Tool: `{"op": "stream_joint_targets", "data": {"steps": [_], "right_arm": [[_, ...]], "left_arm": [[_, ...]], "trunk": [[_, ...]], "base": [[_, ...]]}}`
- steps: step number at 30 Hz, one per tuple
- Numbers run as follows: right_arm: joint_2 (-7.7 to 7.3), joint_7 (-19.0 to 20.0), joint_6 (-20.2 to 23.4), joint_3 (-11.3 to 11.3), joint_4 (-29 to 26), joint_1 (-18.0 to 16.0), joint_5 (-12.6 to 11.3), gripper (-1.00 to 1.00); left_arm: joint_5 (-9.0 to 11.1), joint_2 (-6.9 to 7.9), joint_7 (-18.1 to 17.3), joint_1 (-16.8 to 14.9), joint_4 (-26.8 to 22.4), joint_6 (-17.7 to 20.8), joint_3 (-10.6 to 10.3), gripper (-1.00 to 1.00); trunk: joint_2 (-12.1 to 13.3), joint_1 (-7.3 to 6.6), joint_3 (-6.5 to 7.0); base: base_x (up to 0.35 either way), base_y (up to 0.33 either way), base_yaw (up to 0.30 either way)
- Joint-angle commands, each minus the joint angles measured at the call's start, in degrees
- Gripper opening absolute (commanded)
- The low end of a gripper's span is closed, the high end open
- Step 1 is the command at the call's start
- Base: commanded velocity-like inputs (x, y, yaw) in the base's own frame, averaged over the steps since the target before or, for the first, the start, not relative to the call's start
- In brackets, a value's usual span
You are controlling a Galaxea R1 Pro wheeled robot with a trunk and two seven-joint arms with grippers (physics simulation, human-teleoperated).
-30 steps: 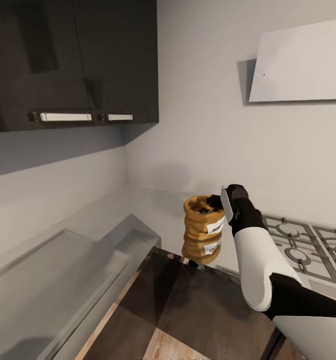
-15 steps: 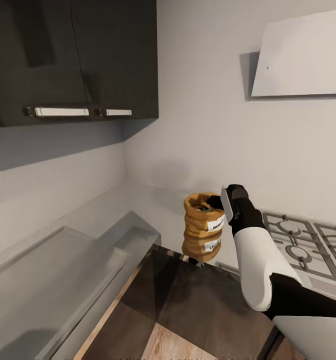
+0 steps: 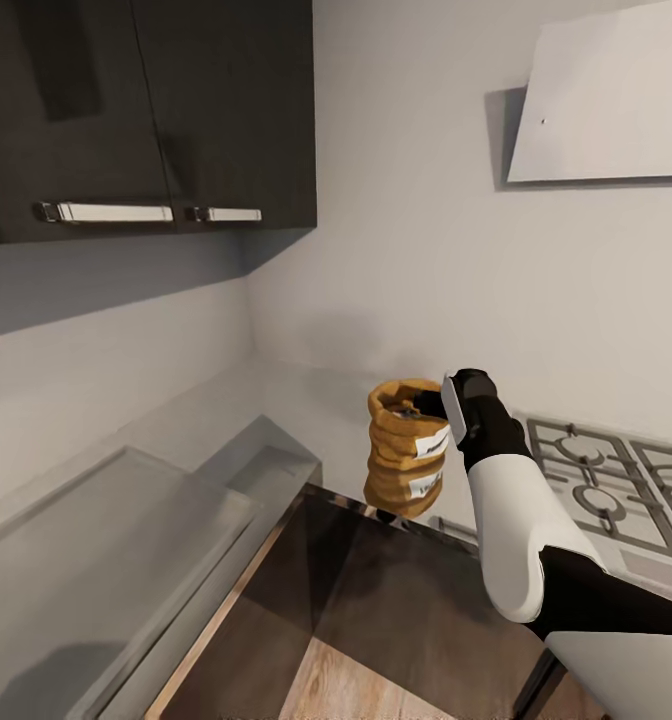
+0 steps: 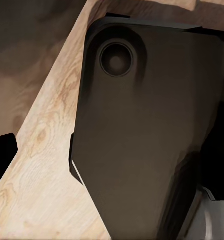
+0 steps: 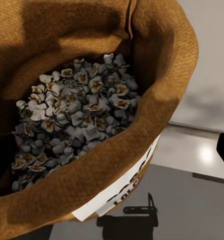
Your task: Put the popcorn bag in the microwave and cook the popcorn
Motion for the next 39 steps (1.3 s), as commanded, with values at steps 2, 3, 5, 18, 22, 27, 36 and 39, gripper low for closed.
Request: {"op": "stream_joint_targets", "data": {"steps": [2,3,5,18,22,27,36,39], "right_arm": [[0.08,0.3,0.2,-0.3,-0.1,-0.1,0.4,1.0],[0.08,0.3,0.2,-0.3,-0.1,-0.1,0.4,1.0],[0.08,0.3,0.2,-0.3,-0.1,-0.1,0.3,1.0],[0.08,-5.1,-1.8,-0.6,-0.1,-0.1,0.0,1.0],[0.08,-8.2,-3.1,-0.7,-0.1,-0.1,-4.7,1.0],[0.08,-8.6,-3.3,-0.7,0.7,-0.1,-7.2,1.0],[0.08,-8.6,-5.1,-0.8,3.8,-0.1,-7.7,1.0],[0.08,-8.6,-7.6,-0.8,6.2,-0.1,-8.9,1.0]], "left_arm": [[0.4,-0.03,0.1,0.0,-0.1,-0.1,0.1,1.0],[0.4,-0.03,0.1,0.0,-0.1,-0.1,0.1,1.0],[0.4,-0.04,0.1,0.0,-0.1,-0.1,0.1,1.0],[0.4,-0.04,0.1,0.0,-0.1,-0.1,0.1,1.0],[0.4,-0.04,0.1,0.0,-0.1,-0.1,0.1,1.0],[0.4,-0.04,0.1,0.0,-0.1,-0.1,0.1,1.0],[0.4,-0.03,0.1,0.0,-0.1,-0.1,0.1,1.0],[0.4,-0.04,0.1,0.0,-0.1,-0.1,0.1,1.0]], "trunk": [[0.0,0.0,-0.24],[0.0,0.0,-0.3],[0.0,0.0,-0.36],[0.0,0.0,-0.39],[0.0,0.0,-0.39],[0.0,0.0,-0.39],[0.0,0.0,-0.39],[0.0,0.0,-0.39]], "base": [[0.0,0.0,0.0],[0.0,0.0,0.0],[0.0,0.0,0.0],[0.0,0.0,0.0],[0.0,0.0,0.0],[0.0,0.0,0.0],[0.0,0.0,0.0],[0.0,0.0,0.0]]}}
